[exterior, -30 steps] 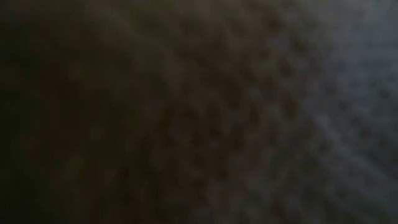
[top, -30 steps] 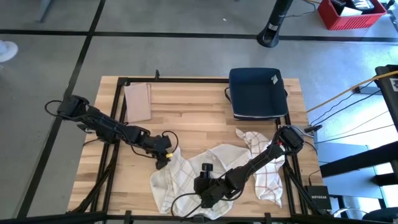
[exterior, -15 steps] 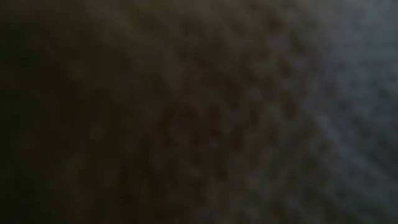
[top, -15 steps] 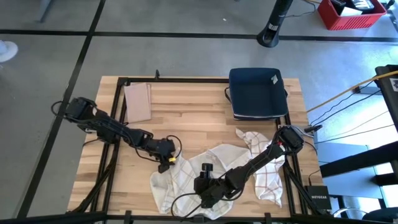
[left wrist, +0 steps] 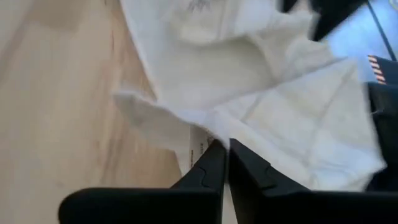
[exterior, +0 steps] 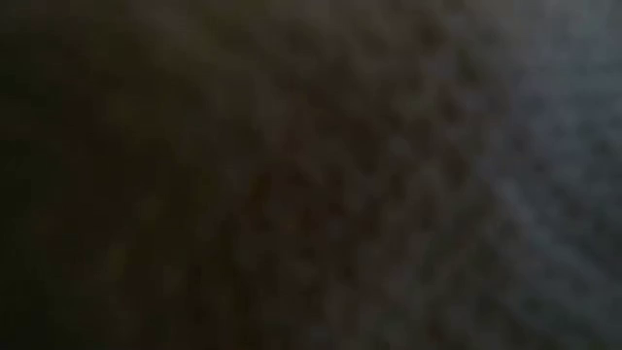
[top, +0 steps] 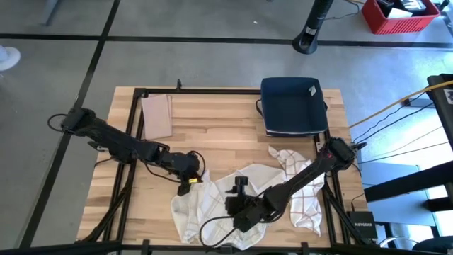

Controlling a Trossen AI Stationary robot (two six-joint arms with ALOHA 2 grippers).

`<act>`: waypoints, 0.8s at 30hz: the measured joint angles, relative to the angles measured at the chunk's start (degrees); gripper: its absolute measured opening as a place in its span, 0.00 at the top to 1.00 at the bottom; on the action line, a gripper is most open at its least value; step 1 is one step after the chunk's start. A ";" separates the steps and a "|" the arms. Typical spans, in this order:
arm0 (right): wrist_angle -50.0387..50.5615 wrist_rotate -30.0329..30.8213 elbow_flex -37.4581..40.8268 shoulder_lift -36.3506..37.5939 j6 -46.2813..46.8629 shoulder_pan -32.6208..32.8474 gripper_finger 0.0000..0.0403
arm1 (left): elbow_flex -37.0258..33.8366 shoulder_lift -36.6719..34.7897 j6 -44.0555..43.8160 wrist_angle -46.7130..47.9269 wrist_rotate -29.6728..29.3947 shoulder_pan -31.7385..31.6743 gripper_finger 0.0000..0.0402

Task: Fold towel
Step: Fold the white patterned towel

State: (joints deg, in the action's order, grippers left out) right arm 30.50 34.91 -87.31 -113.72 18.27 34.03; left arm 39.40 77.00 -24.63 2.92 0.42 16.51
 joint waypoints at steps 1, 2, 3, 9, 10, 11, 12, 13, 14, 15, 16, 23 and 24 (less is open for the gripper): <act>0.53 1.28 0.00 1.36 -2.04 -0.33 0.49 | 1.43 -1.30 0.93 2.59 -0.46 0.00 0.99; 0.79 2.16 0.00 2.81 -4.34 -0.66 0.49 | 2.97 -2.45 1.52 5.08 -0.73 -0.07 0.99; 1.38 2.93 -0.02 4.24 -6.04 -1.15 0.49 | 4.48 -3.61 2.75 6.65 -0.96 -0.21 0.99; -0.95 -1.95 -0.07 9.41 -14.97 -7.89 0.49 | 9.82 -6.90 5.37 9.70 -1.17 0.15 0.99; -1.52 -3.97 -0.07 9.63 -15.90 -9.15 0.49 | 9.85 -6.90 5.56 9.45 -1.19 0.67 0.99; -2.41 -6.22 -0.08 9.67 -16.79 -10.54 0.49 | 9.85 -6.82 5.54 9.73 -1.13 1.28 0.99; -3.24 -8.92 -0.07 9.65 -17.22 -11.77 0.49 | 9.85 -6.50 5.22 9.86 -1.15 1.92 0.99; -4.34 -11.85 0.25 9.60 -17.47 -12.86 0.49 | 9.85 -6.26 4.66 10.20 -1.08 2.56 0.99; -6.07 -14.69 0.92 9.51 -17.58 -13.90 0.49 | 9.79 -5.74 4.02 10.54 -1.06 3.33 0.99; -8.30 -17.86 1.94 9.43 -17.72 -14.89 0.49 | 9.79 -5.30 3.68 10.31 -1.05 4.11 0.99; -10.67 -20.52 3.03 9.37 -17.92 -15.68 0.49 | 9.79 -4.92 3.59 10.20 -1.07 5.03 0.99; -24.19 -33.12 9.27 9.21 -20.27 -19.25 0.49 | 9.79 -3.27 2.96 9.91 -1.07 7.45 0.99; -25.21 -35.39 9.77 9.21 -20.29 -19.67 0.49 | 9.79 -3.27 2.40 9.87 -1.17 7.41 0.99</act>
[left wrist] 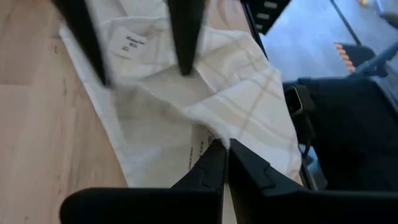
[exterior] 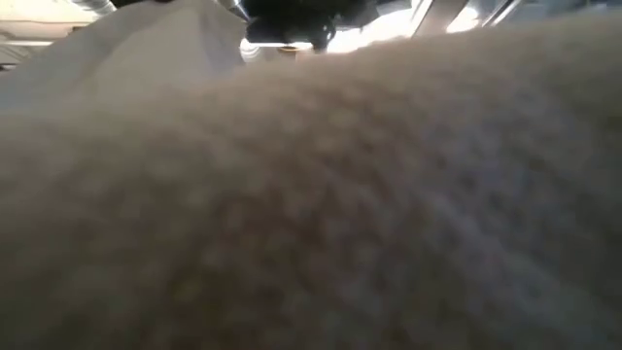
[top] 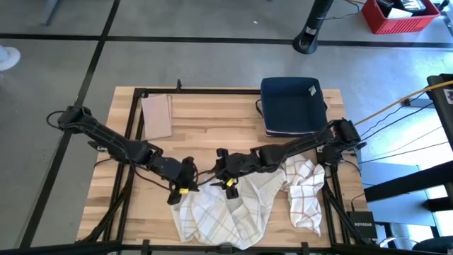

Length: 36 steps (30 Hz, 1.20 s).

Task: Fold towel
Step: Fold the white patterned towel

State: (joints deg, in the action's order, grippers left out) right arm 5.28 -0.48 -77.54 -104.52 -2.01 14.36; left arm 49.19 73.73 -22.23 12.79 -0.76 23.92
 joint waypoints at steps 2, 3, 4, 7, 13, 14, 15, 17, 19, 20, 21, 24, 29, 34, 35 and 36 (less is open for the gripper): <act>-2.14 -3.24 0.53 -0.09 -0.01 -0.54 0.49 | 0.00 -0.02 -1.36 -0.14 -0.31 -0.02 0.99; -3.50 -3.66 0.53 -0.38 -0.24 -0.67 0.49 | 0.00 -0.02 -1.76 -0.03 -0.74 0.03 0.99; -4.78 -3.03 0.47 -0.48 -0.98 -0.67 0.49 | 0.00 -0.02 -1.98 -0.04 -1.14 0.13 0.99; -6.08 3.74 0.44 -1.48 -3.13 -0.67 0.49 | 0.00 0.10 -2.03 -0.21 -1.58 0.39 0.99; -5.33 -2.90 0.49 -2.60 -5.95 -0.52 0.49 | -0.02 0.22 -1.97 0.05 -1.68 0.39 0.99; -5.75 -3.09 0.44 -3.06 -6.01 -0.46 0.49 | -0.02 0.22 -1.97 -0.04 -1.69 0.39 0.99; -5.64 -3.09 0.43 -3.49 -6.12 -0.43 0.49 | -0.02 0.22 -1.95 -0.22 -1.66 0.39 0.99; -5.74 -3.22 0.48 -4.44 -7.20 -0.44 0.49 | -0.01 0.22 -1.91 -0.04 -1.66 0.42 0.99; -5.97 -3.18 0.53 -4.56 -8.80 -0.52 0.50 | 0.00 0.22 -1.89 -0.02 -1.83 0.42 0.99; -6.90 -3.20 0.53 -4.52 -9.26 -0.52 0.51 | -0.02 0.22 -1.84 -0.04 -2.12 0.42 0.99; -7.73 -3.20 0.45 -4.50 -9.88 -0.52 0.53 | -0.02 0.22 -1.82 -0.02 -2.31 0.46 0.99; -9.21 -3.20 0.45 -4.48 -10.28 -0.49 0.63 | -0.02 0.22 -1.97 0.02 -2.46 0.48 0.99; -9.06 -3.20 0.44 -4.83 -10.83 -0.49 0.86 | -0.02 0.22 -1.97 -0.13 -2.90 0.48 0.99; -8.44 -1.95 0.51 -4.88 -12.21 0.10 0.97 | -0.02 0.75 -5.99 -0.71 -3.55 0.65 0.99; -8.33 -0.49 0.51 -4.56 -12.33 0.36 0.97 | -0.02 1.09 -7.00 -1.21 -3.55 0.72 0.99; -7.99 1.46 0.51 -4.24 -12.96 0.71 0.96 | -0.06 1.48 -7.14 -1.79 -3.56 0.61 0.98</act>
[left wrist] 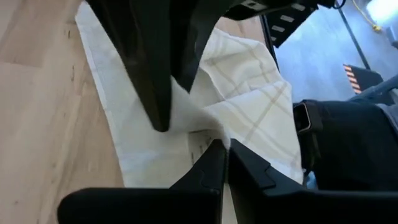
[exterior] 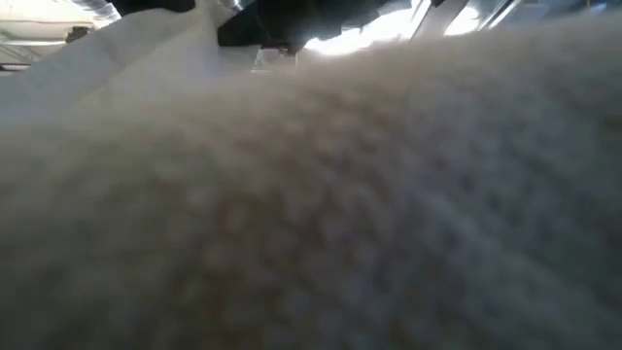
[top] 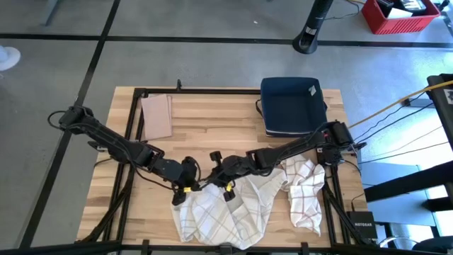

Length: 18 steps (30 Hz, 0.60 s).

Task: Fold towel
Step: Fold the white patterned towel

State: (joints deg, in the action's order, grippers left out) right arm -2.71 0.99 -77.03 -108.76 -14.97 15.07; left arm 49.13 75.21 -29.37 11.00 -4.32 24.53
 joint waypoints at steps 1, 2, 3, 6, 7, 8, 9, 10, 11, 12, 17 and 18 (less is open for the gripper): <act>0.43 1.48 0.00 0.50 -0.33 0.34 0.97 | -0.01 0.40 0.23 -0.86 0.03 -0.25 0.97; 0.93 2.71 0.00 1.22 -0.49 0.60 0.98 | -0.01 0.62 0.47 -1.50 0.03 -0.47 0.96; 1.77 3.82 0.00 2.11 -0.55 0.87 0.98 | -0.01 0.87 0.45 -1.51 0.02 -0.62 0.94; 6.05 6.73 -1.44 4.71 -0.34 1.63 0.98 | -0.01 1.32 -1.01 -0.14 0.28 -1.36 0.86; 8.12 8.13 -2.11 5.63 -0.23 2.05 0.98 | -0.01 1.31 -1.89 0.66 0.60 -1.83 0.83; 10.69 9.86 -3.09 6.57 -0.21 2.48 0.98 | 0.01 1.15 -2.67 1.45 0.76 -2.30 0.79; 13.42 11.63 -4.31 7.44 -0.25 2.93 0.99 | 0.01 0.79 -2.99 2.89 0.87 -2.73 0.76; 16.45 13.56 -5.77 8.38 -0.27 3.28 0.99 | 0.01 0.36 -3.40 4.83 0.86 -3.15 0.73; 20.02 15.79 -7.43 9.24 -0.05 3.59 0.99 | 0.01 -0.13 -3.99 6.40 0.84 -3.49 0.70; 23.63 18.21 -9.32 10.01 0.73 3.87 0.99 | 0.01 -0.78 -4.82 8.02 0.81 -3.72 0.68; 39.46 26.02 -18.93 12.81 5.59 3.61 0.99 | 0.01 -4.07 -8.12 13.31 -3.61 -3.28 0.63; 41.80 27.51 -20.81 12.94 6.08 3.48 0.99 | 0.01 -4.35 -8.23 13.57 -5.22 -2.84 0.63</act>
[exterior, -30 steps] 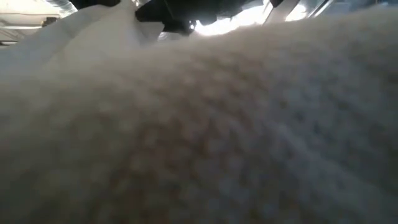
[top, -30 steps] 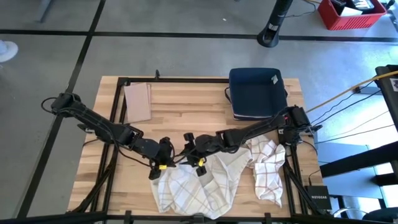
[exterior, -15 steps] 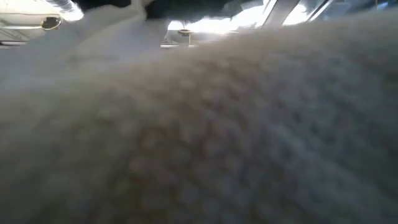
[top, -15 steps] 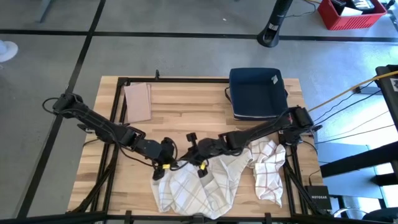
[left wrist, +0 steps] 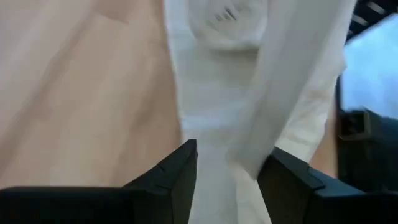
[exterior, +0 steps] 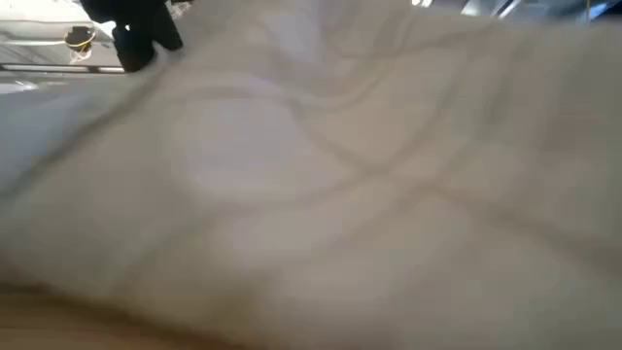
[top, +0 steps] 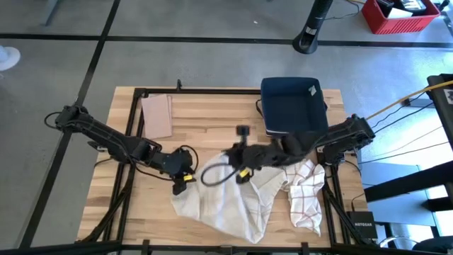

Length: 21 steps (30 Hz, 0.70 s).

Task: Fold towel
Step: Fold the white patterned towel

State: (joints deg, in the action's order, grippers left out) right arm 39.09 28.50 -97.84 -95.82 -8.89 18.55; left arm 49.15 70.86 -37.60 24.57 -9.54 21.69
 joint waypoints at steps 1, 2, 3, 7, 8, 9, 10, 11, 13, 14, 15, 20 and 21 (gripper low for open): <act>2.29 1.45 -2.00 0.01 0.59 -0.25 0.99 | 0.00 -0.10 -0.04 0.07 -1.84 0.29 0.63; 4.73 2.66 -4.10 0.00 1.26 -0.30 0.99 | 0.00 -0.10 -0.02 0.07 -3.70 0.63 0.63; 7.13 3.53 -6.10 -0.01 2.13 -0.31 0.99 | 0.00 0.07 -0.04 0.07 -5.65 1.08 0.63; 12.20 6.71 -12.24 0.07 4.07 -0.31 0.99 | 0.02 2.24 -2.34 0.21 -8.53 2.22 0.63; 13.22 7.86 -13.48 0.07 4.39 -0.24 0.99 | 0.02 2.82 -3.01 0.05 -8.60 2.57 0.63; 13.91 8.85 -14.44 0.07 4.67 -0.13 0.99 | 0.02 3.32 -3.99 -0.15 -8.69 3.03 0.63; 14.24 9.70 -15.16 0.07 5.03 -0.15 0.99 | 0.02 3.80 -4.86 -0.17 -8.80 3.46 0.63; 14.41 10.27 -15.78 0.07 5.33 -0.16 0.99 | 0.02 4.23 -5.66 -0.18 -9.02 3.98 0.63; 15.19 11.60 -16.64 0.07 5.60 -0.20 0.99 | 0.02 4.95 -7.37 -0.69 -10.61 5.23 0.63; 15.51 12.46 -16.71 0.07 5.62 -0.21 0.99 | 0.02 5.28 -8.39 -1.14 -12.04 6.11 0.63; 15.62 13.13 -16.72 0.07 5.65 -0.28 0.99 | 0.02 5.68 -8.94 -1.70 -13.59 6.97 0.63; 17.00 13.53 -16.72 0.03 6.44 -1.07 0.99 | 0.02 8.99 -7.78 -7.79 -19.93 11.10 0.63; 17.29 13.45 -16.72 0.03 6.61 -1.08 0.99 | 0.02 10.06 -6.50 -9.93 -21.22 11.91 0.63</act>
State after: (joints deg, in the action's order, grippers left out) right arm 56.38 41.94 -114.56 -95.79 -2.28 17.47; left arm 49.17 80.92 -44.10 14.65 -30.75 33.60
